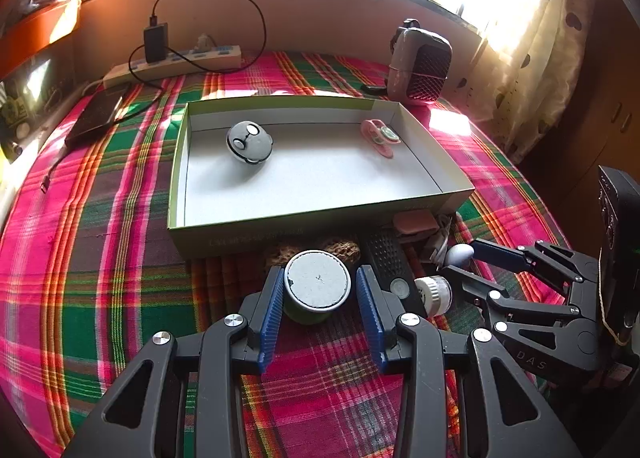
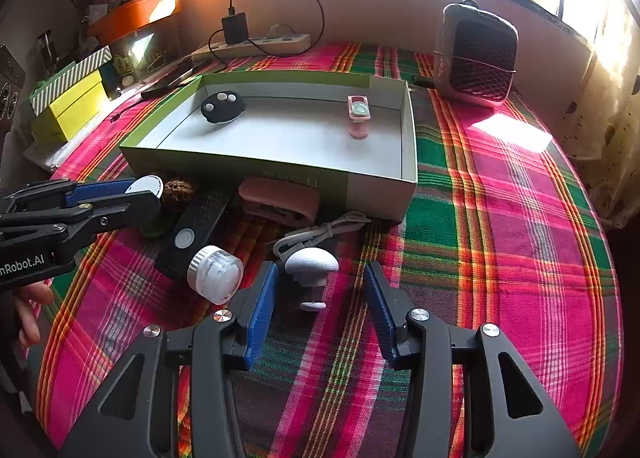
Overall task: Organize objects
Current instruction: 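Grasp the green spool with the left tool while the right tool grasps the white knob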
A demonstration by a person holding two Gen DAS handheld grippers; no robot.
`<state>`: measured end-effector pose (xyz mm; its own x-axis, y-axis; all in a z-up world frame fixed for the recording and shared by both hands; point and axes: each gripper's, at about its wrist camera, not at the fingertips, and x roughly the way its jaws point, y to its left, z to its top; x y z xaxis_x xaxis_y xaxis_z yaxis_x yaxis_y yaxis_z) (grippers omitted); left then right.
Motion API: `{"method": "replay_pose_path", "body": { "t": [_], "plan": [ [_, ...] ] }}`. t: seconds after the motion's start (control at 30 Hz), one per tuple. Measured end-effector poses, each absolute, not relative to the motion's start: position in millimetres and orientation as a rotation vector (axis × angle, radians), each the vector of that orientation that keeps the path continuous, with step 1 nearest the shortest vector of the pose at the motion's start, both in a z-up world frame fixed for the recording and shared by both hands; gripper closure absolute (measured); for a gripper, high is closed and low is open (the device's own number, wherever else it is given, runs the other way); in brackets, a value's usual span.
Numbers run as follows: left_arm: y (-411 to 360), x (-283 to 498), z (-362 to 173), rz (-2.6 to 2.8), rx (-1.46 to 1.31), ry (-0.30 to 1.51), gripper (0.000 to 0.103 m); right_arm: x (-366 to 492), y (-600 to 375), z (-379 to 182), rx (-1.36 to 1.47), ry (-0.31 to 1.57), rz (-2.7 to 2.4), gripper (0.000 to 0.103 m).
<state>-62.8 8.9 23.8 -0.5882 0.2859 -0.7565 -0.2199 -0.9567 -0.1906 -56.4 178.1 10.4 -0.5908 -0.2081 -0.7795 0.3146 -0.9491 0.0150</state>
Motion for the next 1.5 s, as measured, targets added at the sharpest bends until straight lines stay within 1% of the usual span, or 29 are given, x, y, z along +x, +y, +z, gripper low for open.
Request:
{"method": "replay_pose_path", "body": {
  "t": [0.13,0.6,0.7,0.9,0.97,1.5],
  "plan": [
    [5.7,-64.7,22.4,2.582,-1.266,-0.141,0.068,-59.1,178.0,9.2,1.245,0.195,-2.57,0.057],
    [4.5,-65.6,19.0,2.583,-1.286,-0.156,0.068,-59.3,180.2,11.0,1.235,0.19,-2.577,0.058],
    [4.2,-65.4,18.9,2.58,-1.283,-0.165,0.07,-58.6,181.1,12.1,1.226,0.189,-2.577,0.067],
    [4.8,-65.0,19.4,2.578,-1.282,-0.167,0.071,-58.8,181.9,12.1,1.227,0.19,-2.577,0.072],
    [5.2,-64.8,19.6,2.578,-1.282,-0.167,0.072,-58.7,182.3,12.2,1.228,0.189,-2.58,0.076],
    [5.2,-62.4,21.5,2.58,-1.273,-0.166,0.072,-57.3,185.3,14.5,1.216,0.181,-2.595,0.076]
  ]
}}
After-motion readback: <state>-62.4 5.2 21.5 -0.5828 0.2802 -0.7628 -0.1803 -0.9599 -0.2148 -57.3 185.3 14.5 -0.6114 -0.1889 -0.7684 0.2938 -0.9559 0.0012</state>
